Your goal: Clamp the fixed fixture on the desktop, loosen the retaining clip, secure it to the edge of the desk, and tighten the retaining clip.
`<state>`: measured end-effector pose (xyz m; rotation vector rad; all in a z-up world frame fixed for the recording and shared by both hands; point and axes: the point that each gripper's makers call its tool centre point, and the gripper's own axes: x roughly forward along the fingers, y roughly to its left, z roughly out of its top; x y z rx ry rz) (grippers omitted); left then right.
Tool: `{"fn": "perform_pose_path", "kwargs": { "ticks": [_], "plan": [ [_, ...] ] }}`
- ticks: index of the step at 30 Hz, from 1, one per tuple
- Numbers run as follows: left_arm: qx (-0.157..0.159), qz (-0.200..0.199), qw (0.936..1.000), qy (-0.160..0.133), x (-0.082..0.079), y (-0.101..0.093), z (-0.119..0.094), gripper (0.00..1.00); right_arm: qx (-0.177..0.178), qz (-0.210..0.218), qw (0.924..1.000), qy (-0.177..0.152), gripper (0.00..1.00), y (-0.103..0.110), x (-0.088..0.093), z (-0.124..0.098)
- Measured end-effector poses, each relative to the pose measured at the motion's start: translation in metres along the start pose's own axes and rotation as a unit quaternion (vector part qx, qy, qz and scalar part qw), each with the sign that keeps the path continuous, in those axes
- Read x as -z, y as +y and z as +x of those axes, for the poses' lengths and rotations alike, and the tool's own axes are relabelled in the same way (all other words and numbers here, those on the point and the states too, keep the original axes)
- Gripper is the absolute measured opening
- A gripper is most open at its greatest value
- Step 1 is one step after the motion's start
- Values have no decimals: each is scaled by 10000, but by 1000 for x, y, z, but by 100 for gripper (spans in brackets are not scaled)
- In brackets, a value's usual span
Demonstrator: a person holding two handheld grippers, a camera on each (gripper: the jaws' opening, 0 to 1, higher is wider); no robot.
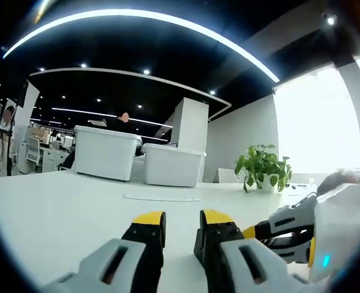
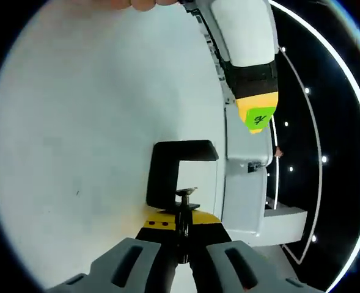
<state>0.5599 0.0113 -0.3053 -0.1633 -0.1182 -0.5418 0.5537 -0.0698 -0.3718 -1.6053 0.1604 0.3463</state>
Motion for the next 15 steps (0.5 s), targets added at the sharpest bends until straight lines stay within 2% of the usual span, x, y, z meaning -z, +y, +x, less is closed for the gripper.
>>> {"fn": "perform_pose_path", "kwargs": {
  "ticks": [4,9,15],
  "plan": [
    [6,24,10000,16,1,0,1,22,211,-195,9996,-18,4,1,0,2],
    [-48,56,10000,34,2,2,2,22,406,-65,9991,-78,4,-2,0,1],
    [-117,42,9999,5,0,5,2,22,715,-184,9971,-185,4,-1,1,1]
  ]
}}
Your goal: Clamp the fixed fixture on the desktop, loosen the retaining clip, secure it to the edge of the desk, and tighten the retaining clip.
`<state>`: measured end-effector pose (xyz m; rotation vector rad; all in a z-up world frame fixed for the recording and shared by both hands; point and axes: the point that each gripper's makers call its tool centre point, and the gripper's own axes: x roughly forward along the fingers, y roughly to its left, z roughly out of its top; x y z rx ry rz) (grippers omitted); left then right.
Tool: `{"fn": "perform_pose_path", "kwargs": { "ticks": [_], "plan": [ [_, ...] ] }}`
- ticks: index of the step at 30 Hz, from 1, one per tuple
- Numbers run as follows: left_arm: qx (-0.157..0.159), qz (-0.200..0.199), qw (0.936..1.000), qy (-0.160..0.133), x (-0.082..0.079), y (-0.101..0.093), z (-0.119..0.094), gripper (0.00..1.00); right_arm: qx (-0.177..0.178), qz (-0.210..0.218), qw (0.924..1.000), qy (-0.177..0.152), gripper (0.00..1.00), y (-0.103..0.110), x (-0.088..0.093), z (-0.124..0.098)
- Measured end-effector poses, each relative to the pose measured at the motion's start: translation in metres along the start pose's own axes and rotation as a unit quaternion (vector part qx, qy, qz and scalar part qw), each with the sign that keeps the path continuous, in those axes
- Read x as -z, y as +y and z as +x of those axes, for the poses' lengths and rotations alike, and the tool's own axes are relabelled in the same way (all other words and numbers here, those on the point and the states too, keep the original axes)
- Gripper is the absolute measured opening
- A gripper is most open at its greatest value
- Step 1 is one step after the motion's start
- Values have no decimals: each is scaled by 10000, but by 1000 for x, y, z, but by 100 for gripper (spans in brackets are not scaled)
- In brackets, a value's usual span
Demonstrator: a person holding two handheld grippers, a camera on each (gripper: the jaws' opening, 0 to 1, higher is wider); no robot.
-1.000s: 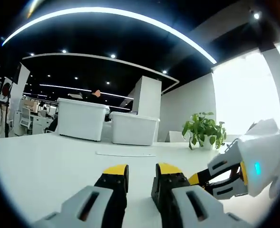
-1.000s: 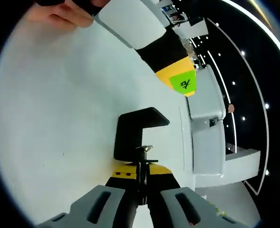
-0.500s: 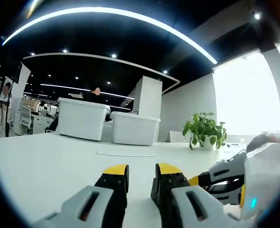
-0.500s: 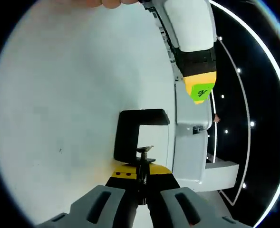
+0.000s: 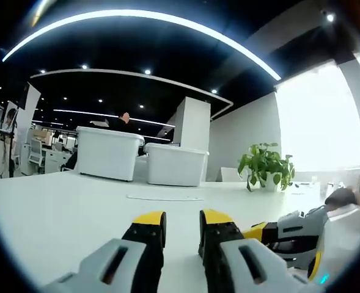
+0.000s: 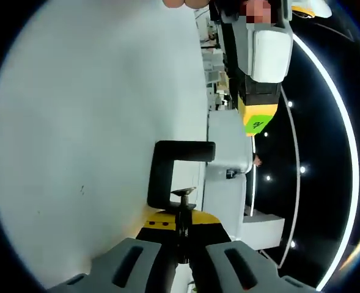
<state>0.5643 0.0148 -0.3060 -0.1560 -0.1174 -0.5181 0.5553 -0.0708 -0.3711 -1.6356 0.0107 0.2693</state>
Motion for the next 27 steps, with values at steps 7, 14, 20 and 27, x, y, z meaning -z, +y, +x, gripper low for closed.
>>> {"fn": "perform_pose_path", "kwargs": {
  "ticks": [7,14,20,27],
  "plan": [
    [-26,34,10000,-6,0,1,0,22,417,-98,9990,-151,3,-8,-4,-4],
    [-80,-27,10000,-49,-1,3,1,22,486,154,9984,-230,3,-11,-4,-7],
    [-101,-29,9999,-50,-1,4,1,22,530,116,9982,-239,3,-12,-3,-9],
    [-118,-30,9999,-56,-1,5,1,22,696,134,9970,-305,2,-16,-5,-16]
  ]
}}
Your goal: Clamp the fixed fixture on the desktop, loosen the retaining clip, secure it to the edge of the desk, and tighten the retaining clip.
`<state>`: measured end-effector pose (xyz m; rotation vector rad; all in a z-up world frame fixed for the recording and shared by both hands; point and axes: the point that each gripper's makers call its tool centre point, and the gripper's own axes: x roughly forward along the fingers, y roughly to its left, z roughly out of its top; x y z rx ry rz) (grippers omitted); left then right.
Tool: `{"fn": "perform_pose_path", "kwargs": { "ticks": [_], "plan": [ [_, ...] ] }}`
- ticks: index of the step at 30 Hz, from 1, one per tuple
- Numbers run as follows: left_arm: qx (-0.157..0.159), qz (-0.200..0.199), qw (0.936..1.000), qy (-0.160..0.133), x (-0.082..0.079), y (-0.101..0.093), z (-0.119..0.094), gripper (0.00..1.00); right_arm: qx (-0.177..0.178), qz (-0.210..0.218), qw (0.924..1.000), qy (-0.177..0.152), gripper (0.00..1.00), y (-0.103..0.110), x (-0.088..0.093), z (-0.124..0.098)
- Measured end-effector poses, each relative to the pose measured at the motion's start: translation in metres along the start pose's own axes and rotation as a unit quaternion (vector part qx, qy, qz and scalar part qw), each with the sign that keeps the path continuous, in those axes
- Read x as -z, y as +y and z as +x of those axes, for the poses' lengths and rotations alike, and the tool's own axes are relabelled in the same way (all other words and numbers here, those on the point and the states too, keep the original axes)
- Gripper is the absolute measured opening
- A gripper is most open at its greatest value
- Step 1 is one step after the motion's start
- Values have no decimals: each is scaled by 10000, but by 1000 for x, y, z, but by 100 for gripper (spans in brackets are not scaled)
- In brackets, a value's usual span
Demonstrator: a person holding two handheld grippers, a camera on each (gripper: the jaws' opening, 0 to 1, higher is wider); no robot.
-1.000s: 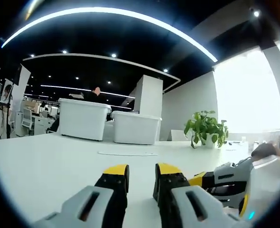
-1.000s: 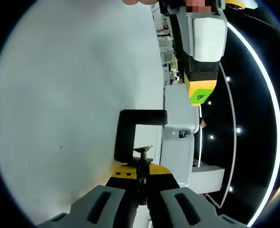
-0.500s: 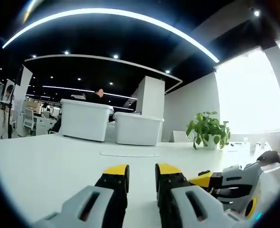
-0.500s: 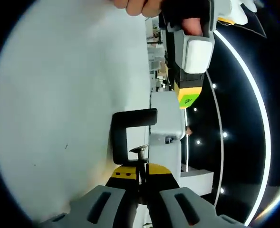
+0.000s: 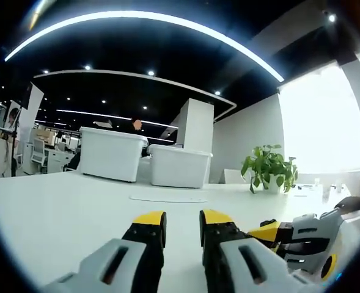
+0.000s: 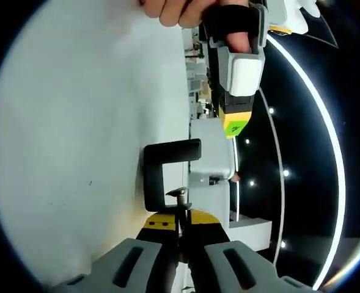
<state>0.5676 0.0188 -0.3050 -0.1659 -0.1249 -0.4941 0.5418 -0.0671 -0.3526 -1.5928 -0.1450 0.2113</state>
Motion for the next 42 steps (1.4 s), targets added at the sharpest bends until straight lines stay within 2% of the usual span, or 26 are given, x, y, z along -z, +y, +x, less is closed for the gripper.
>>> {"fn": "perform_pose_path", "kwargs": {
  "ticks": [7,13,19,21,24,29,33,36,40,42],
  "plan": [
    [-22,12,10000,0,0,1,0,22,264,49,9994,-198,2,-10,-7,-9],
    [-63,9,10000,-19,-1,3,0,22,602,240,9973,-337,2,-28,-9,-15],
    [-106,-18,9999,-47,-2,5,0,22,982,478,9928,-494,2,-49,-11,-26],
    [-117,-22,9999,-50,-2,5,0,22,1122,417,9913,-545,2,-56,-13,-29],
    [-128,-20,9999,-51,-2,6,0,22,1269,643,9879,-623,2,-66,-15,-37],
    [-126,9,9999,-38,-1,5,0,22,1647,995,9778,-834,2,-89,-24,-56],
    [-120,34,9999,-43,-1,5,0,21,1863,1657,9616,-1146,2,-108,-33,-72],
    [-147,19,9999,-54,-2,7,0,21,2020,1797,9547,-1243,2,-121,-37,-83],
    [-158,24,9999,-54,-2,7,-1,21,2083,2121,9463,-1275,2,-134,-34,-91],
    [-161,40,9998,-54,-2,7,-1,21,2142,2326,9396,-1313,2,-139,-32,-95]
  ]
}}
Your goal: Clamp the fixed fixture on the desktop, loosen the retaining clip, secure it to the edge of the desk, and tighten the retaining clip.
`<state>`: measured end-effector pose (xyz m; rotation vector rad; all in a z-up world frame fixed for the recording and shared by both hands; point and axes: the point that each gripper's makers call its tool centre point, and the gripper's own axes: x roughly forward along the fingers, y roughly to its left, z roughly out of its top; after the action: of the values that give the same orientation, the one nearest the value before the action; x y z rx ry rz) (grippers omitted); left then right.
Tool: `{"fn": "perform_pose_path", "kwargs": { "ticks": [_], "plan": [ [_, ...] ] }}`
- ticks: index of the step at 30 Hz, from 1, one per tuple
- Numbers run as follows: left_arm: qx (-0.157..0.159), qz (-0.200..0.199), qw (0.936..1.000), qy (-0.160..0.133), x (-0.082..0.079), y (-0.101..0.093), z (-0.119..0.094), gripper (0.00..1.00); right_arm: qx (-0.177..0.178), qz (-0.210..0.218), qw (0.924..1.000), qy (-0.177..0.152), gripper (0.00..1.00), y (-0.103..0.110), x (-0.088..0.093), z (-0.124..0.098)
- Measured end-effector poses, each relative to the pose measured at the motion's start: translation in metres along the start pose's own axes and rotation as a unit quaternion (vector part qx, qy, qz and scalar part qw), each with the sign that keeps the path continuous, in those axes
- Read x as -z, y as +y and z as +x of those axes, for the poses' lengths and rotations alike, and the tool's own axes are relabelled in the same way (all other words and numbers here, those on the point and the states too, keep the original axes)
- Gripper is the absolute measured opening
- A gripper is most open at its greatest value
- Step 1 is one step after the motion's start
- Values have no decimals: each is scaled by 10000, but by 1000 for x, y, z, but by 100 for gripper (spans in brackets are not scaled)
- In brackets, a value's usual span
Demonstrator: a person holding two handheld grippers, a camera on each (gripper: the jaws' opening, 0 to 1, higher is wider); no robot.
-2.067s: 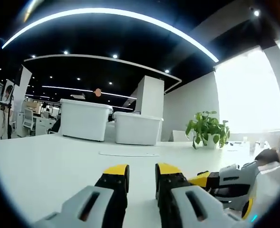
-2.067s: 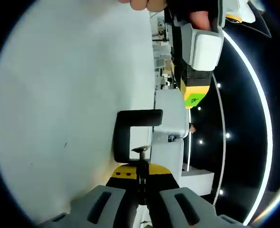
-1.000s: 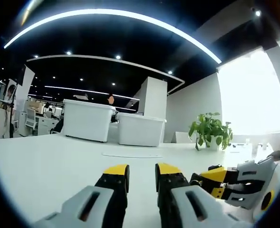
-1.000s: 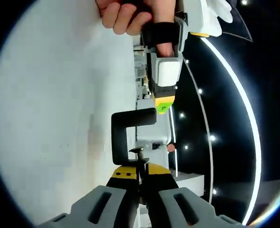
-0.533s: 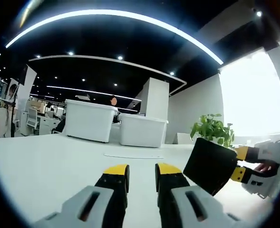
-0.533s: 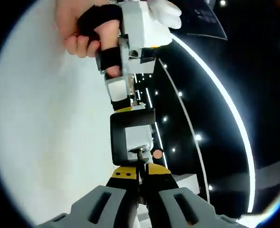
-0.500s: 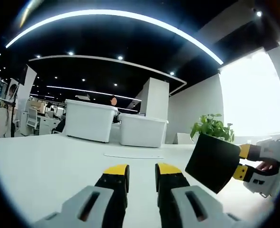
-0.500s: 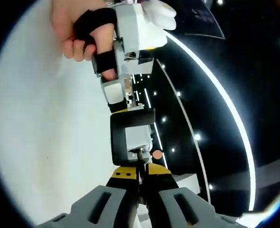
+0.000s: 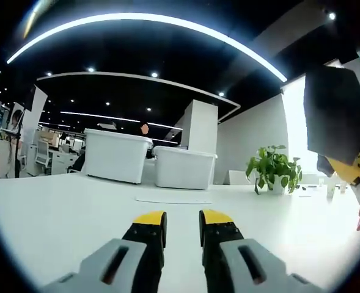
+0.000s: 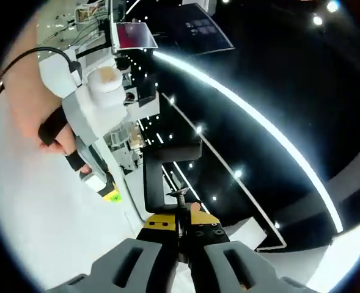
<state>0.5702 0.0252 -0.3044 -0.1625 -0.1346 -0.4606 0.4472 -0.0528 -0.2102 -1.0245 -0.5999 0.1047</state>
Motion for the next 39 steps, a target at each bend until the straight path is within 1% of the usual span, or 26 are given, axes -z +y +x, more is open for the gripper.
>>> {"fn": "perform_pose_path", "kwargs": {
  "ticks": [2,6,7,8,12,15,16,18,20,25,27,28,29,31,32,33,34,35,37,38,39],
  "plan": [
    [-1,10,10000,2,0,0,0,21,44,124,9999,61,2,-6,1,-2],
    [1,28,10000,8,0,-1,0,21,326,372,9988,-20,2,-21,-2,-8],
    [4,37,10000,11,0,-1,0,21,359,609,9975,-58,2,-24,-3,-9],
    [5,49,10000,16,1,-1,0,21,394,755,9964,-43,2,-27,-3,-11],
    [2,99,9999,37,2,-1,0,21,502,1021,9935,-82,2,-38,-6,-14],
    [3,123,9999,46,2,-2,0,21,475,1541,9869,-49,2,-40,-2,-13],
    [-1,133,9999,50,2,-2,0,21,494,1678,9846,27,3,-41,1,-14],
    [-5,145,9999,50,2,-2,0,21,618,1692,9836,21,3,-48,5,-15],
    [-13,161,9999,47,2,-1,0,21,721,1820,9807,21,3,-53,9,-17],
    [23,213,9997,71,3,-4,0,21,781,2380,9681,-10,3,-60,13,-20],
    [38,244,9997,85,4,-5,0,21,792,2747,9582,-67,3,-61,14,-21],
    [45,254,9996,86,4,-5,0,21,738,2886,9546,-58,3,-60,14,-20],
    [46,250,9996,81,3,-5,0,21,684,3049,9499,-52,3,-59,15,-20],
    [36,234,9997,74,3,-4,0,21,633,3444,9367,-70,3,-57,17,-20],
    [29,218,9997,63,3,-4,-1,21,572,3697,9274,-75,3,-55,18,-20],
    [25,214,9997,60,3,-3,-1,21,568,3861,9207,-40,3,-54,20,-20],
    [25,218,9997,61,3,-3,-1,21,516,3978,9160,-39,3,-52,21,-19],
    [30,226,9997,62,3,-4,-1,21,490,4042,9134,-17,3,-51,22,-19],
    [43,252,9996,73,3,-4,0,21,491,4006,9149,18,3,-49,22,-19],
    [46,266,9996,80,4,-5,0,21,450,4021,9145,6,3,-47,23,-19],
    [49,273,9996,83,4,-5,0,21,364,4169,9082,-8,3,-43,22,-19]
  ]
}}
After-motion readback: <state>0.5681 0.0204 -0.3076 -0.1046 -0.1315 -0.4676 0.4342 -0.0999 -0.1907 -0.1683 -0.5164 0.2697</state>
